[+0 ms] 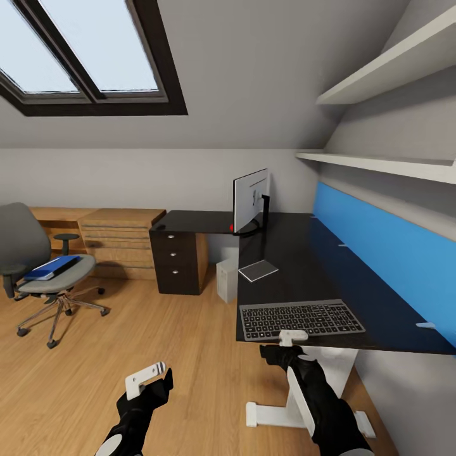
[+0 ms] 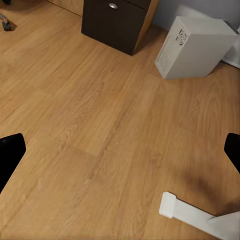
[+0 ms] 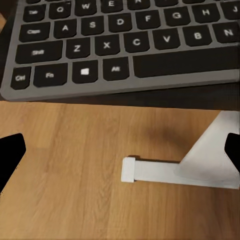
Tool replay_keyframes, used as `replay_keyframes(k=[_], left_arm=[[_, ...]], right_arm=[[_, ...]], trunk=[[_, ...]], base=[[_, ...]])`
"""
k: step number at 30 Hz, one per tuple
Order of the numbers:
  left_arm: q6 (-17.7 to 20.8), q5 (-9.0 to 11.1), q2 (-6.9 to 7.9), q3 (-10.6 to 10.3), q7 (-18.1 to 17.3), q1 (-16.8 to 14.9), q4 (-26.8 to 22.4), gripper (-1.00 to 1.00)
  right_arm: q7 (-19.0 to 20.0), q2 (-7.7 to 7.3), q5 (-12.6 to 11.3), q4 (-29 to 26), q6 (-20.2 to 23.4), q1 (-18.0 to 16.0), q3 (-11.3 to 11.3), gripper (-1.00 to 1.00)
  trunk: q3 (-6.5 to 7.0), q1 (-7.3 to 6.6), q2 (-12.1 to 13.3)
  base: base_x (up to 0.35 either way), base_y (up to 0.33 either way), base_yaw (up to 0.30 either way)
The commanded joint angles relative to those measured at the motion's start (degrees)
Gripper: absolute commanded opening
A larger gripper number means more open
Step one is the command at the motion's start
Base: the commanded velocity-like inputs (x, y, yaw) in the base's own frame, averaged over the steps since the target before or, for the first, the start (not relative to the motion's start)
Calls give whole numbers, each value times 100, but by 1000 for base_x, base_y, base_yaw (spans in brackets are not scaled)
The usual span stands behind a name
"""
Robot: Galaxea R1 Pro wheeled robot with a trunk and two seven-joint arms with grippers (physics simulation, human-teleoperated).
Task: In the bedroom, organize the workspace by keeping the computer under the desk, ensuring the monitor is on the desk, placing the keyboard on the desk next to the monitor, placing the mouse on the desk next to the keyboard, moving the folder from the swivel chair onto the desk next to the mouse, stacking the notebook on top of the folder with the pen on top of the notebook, and positioning the swivel chair next to the desk.
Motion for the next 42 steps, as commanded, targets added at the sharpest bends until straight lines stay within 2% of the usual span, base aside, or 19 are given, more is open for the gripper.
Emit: replay_keyframes(k=[1,8,23,34,42], left_arm=[[18,31,3,-6,37,-2,-10,100],[18,31,0,-11,37,-2,-10,100],[17,23,0,-12,31,-2,-10,100],[17,30,0,-156,31,-2,-10,100],[12,31,0,-168,32,-1,-10,100]], right_arm=[[-32,-1,3,-58,-32,1,11,100],[-35,-2,18,-125,-191,15,11,100],[-52,-2,20,-91,-203,17,19,100],[-89,-11,20,-83,-195,17,11,100],[-95,-11,20,-7,-194,17,-10,100]], trunk=[[-5,0,-3],[-5,0,-3],[-5,0,-3],[-5,0,-3],[-5,0,-3]], base=[[0,0,0],[0,0,0],[13,0,0],[122,0,0],[45,0,0]])
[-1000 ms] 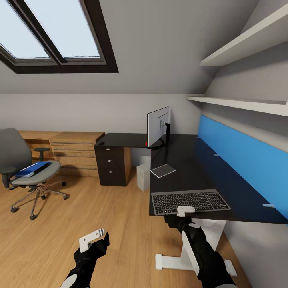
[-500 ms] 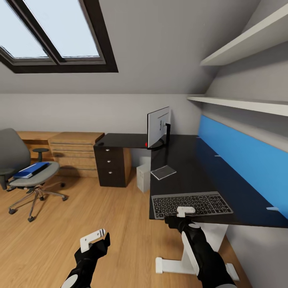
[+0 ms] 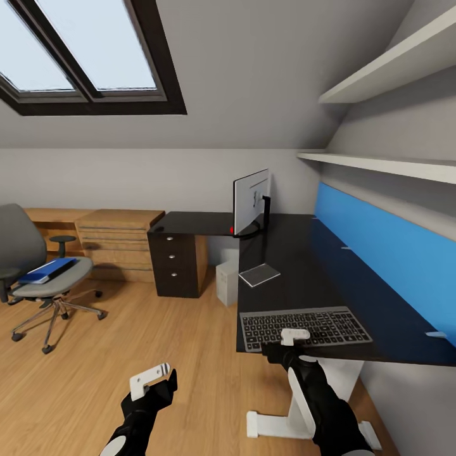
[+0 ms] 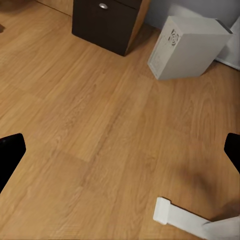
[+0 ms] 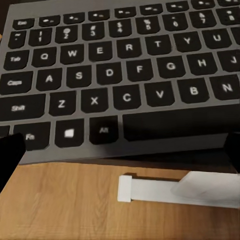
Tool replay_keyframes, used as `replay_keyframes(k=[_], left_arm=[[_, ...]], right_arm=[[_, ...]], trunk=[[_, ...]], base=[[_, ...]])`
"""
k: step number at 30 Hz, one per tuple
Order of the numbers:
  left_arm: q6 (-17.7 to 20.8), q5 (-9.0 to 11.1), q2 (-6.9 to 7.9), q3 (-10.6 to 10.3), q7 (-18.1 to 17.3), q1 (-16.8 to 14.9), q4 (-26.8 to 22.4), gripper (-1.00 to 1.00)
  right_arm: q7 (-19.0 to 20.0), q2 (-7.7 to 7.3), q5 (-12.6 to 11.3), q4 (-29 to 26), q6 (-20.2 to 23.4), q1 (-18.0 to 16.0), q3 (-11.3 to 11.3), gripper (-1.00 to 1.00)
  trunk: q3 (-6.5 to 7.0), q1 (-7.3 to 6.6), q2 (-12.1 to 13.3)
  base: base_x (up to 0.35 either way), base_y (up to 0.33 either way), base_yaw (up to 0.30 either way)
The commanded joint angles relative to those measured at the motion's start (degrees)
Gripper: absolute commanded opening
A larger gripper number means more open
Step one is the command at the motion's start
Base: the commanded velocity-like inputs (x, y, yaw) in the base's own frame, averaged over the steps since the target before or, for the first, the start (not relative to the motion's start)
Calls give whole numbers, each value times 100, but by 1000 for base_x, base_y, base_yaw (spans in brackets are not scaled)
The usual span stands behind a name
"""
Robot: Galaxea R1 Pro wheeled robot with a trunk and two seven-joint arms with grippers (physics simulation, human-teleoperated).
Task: In the bedroom, organize the workspace by keeping the computer under the desk, ensuring the monitor is on the desk, placing the keyboard on the desk next to the monitor, placing the mouse on the desk next to the keyboard, moving the folder from the swivel chair onto the desk next to the mouse, stacking the notebook on top of the folder with the pen on top of the notebook, and positioning the swivel chair next to the desk.
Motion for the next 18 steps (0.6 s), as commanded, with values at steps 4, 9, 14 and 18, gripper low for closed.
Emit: replay_keyframes(k=[4,9,14,18], left_arm=[[15,31,7,-8,39,-2,-10,100],[15,31,8,-9,41,-3,-10,100],[14,31,7,-9,41,-3,-10,100],[14,31,7,-9,41,-2,-10,100]], right_arm=[[-31,-5,-3,172,32,-7,0,100],[-31,-8,-1,236,32,-10,-2,100],[-31,-9,0,261,36,-11,-3,100],[-31,-10,1,265,36,-11,-3,100]], trunk=[[-5,1,-3],[-5,1,-3],[-5,1,-3],[-5,1,-3]], base=[[25,0,0],[8,0,0],[2,0,0],[0,0,0]])
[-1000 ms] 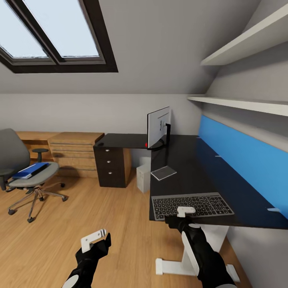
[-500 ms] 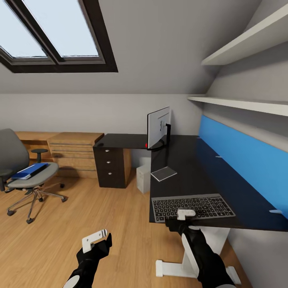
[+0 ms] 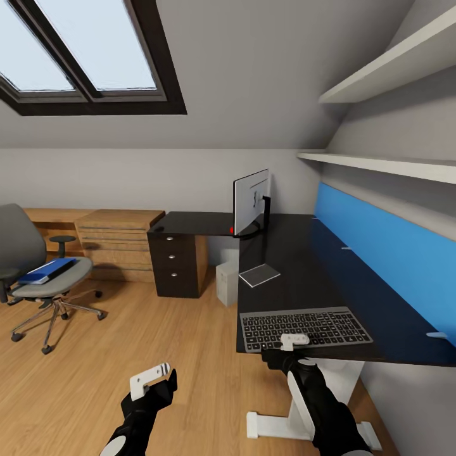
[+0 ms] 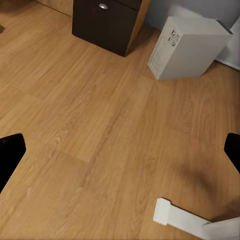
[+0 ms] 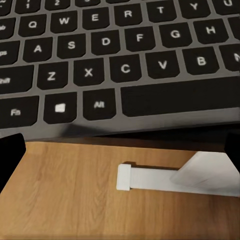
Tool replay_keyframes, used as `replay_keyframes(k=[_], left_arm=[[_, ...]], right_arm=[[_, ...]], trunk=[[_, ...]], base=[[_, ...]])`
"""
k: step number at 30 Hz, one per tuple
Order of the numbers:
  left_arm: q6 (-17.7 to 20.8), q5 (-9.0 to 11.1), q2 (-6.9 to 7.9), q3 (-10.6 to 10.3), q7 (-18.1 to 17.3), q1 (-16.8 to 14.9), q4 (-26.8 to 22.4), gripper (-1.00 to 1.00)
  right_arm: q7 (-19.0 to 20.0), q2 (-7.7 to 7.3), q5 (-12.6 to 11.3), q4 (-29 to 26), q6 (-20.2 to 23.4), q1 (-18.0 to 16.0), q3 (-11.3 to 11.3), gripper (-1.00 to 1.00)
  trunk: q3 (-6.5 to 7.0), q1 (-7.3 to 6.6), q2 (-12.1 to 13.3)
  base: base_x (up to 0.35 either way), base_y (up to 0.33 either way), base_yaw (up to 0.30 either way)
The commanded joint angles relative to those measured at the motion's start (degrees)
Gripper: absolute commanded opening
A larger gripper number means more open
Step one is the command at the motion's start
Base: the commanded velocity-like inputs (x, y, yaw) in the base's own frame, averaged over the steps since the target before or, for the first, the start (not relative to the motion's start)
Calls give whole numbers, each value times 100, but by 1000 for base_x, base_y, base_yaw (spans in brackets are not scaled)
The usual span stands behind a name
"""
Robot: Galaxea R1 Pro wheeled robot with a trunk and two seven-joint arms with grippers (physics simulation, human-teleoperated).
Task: In the bedroom, organize the workspace by keeping the computer under the desk, ensuring the monitor is on the desk, placing the keyboard on the desk next to the monitor, placing the mouse on the desk next to the keyboard, moving the folder from the swivel chair onto the desk next to the mouse, stacking the notebook on top of the folder with the pen on top of the notebook, and positioning the swivel chair next to the desk.
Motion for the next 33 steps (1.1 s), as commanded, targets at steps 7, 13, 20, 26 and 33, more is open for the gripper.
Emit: replay_keyframes(k=[7,13,20,26,33], left_arm=[[17,31,2,-8,37,-1,-10,100],[17,31,6,-8,37,-1,-10,100],[14,29,4,-8,37,-3,-10,100],[10,31,6,-8,37,-3,-10,100],[11,30,7,-8,37,-3,-10,100]], right_arm=[[-30,-1,-3,-6,32,-2,11,100],[-30,-1,-7,-6,35,-2,11,100],[-30,-1,-8,-6,33,-2,11,100],[-30,-1,-8,-6,36,-2,14,100],[-30,-1,-8,-14,32,-2,19,100]], trunk=[[-5,0,-3],[-5,0,-3],[-5,0,-3],[-5,0,-3],[-5,0,-3]], base=[[0,0,0],[0,0,0],[53,0,0],[172,0,0],[22,0,0]])
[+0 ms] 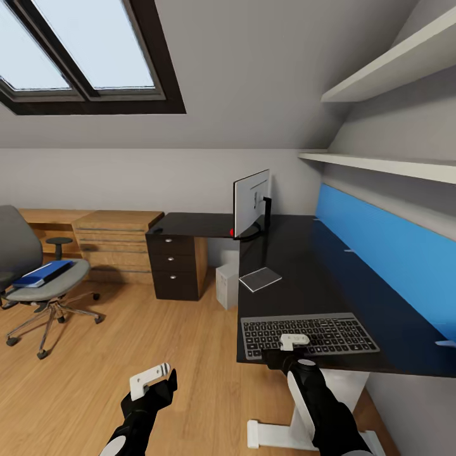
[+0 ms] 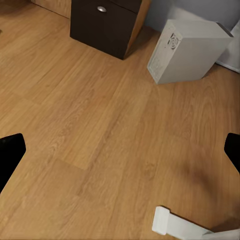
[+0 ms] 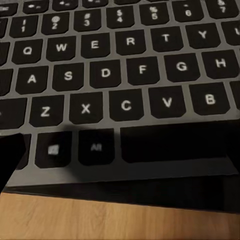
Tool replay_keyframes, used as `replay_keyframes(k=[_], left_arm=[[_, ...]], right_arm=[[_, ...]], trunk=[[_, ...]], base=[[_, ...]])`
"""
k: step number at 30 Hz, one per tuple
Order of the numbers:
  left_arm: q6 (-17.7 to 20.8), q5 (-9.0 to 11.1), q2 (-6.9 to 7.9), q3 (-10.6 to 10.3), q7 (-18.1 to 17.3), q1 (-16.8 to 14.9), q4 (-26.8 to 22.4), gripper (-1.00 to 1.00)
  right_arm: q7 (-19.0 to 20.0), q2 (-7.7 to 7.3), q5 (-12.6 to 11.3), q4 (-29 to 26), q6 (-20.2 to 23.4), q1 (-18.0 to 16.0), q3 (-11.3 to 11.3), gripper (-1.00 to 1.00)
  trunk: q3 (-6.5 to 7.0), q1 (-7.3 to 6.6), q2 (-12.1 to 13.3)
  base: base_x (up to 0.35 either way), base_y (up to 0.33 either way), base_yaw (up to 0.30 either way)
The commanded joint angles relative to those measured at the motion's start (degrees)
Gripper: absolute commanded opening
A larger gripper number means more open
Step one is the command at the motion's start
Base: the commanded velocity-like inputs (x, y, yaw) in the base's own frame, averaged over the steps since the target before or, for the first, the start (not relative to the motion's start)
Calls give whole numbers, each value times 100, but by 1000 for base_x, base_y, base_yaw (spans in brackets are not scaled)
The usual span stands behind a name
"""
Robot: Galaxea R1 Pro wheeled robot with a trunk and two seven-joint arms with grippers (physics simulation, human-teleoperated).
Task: In the bedroom, organize the workspace by keeping the computer under the desk, ensuring the monitor is on the desk, placing the keyboard on the desk next to the monitor, placing the mouse on the desk next to the keyboard, moving the folder from the swivel chair onto the desk next to the mouse, stacking the notebook on top of the folder with the pen on top of the notebook, and positioning the swivel chair next to the desk.
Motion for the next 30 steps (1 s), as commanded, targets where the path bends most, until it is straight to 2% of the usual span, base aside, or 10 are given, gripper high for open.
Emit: replay_keyframes(k=[1,8,18,30], left_arm=[[17,32,3,-8,38,-2,-10,100],[15,33,4,-8,38,-2,-10,100],[15,32,1,-8,38,-2,-10,100],[23,33,1,-13,38,5,-10,100]], right_arm=[[-30,-1,0,-8,34,-2,11,100],[-30,-1,0,-16,31,-2,12,100],[-30,-1,0,-17,30,-2,12,100],[-30,-1,0,-17,30,-2,12,100]], trunk=[[-5,0,-3],[-5,0,-3],[-5,0,-3],[-5,0,-3]], base=[[2,0,0],[189,0,0],[25,0,0],[104,0,0]])
